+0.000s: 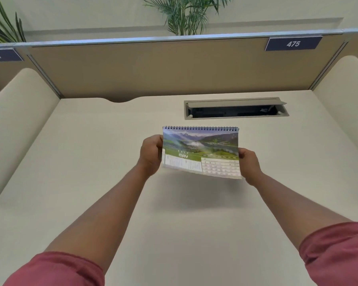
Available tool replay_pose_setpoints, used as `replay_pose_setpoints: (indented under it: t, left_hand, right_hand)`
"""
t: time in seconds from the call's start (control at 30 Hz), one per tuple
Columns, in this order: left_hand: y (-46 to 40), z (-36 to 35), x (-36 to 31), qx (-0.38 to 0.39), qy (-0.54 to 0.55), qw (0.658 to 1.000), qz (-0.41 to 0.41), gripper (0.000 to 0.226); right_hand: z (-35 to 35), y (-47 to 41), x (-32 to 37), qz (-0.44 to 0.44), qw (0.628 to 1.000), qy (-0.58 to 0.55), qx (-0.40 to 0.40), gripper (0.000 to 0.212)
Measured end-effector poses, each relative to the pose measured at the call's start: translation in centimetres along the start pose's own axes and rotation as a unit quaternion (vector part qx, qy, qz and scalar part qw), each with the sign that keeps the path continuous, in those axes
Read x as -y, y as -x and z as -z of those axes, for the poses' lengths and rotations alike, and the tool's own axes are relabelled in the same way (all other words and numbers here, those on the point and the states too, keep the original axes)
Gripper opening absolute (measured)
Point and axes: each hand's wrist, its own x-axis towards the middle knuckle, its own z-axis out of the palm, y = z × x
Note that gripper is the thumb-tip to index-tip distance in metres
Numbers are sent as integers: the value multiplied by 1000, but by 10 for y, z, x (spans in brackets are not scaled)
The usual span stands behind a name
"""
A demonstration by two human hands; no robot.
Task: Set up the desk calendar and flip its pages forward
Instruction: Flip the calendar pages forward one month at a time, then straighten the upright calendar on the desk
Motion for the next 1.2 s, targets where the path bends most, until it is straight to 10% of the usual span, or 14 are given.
replay_pose_setpoints:
  t: [0.2,0.6,0.97,1.2]
  left_hand:
    - [-13,-7,-32,81,98,992,19,47]
    - [-36,-8,-21,-45,-270,957,-101,33]
    - [-22,-2,5,-17,-258,964,-64,66]
    - [-30,0,29,-20,-132,991,18,36]
  right_hand:
    - [1,-6,4,-15,999,-46,26,23]
    - [-7,-9,-1,3,1000,-20,-6,28]
    - [-11,-7,-2,15,1000,-16,-18,32]
    - [-15,-7,3,-29,999,23,-17,38]
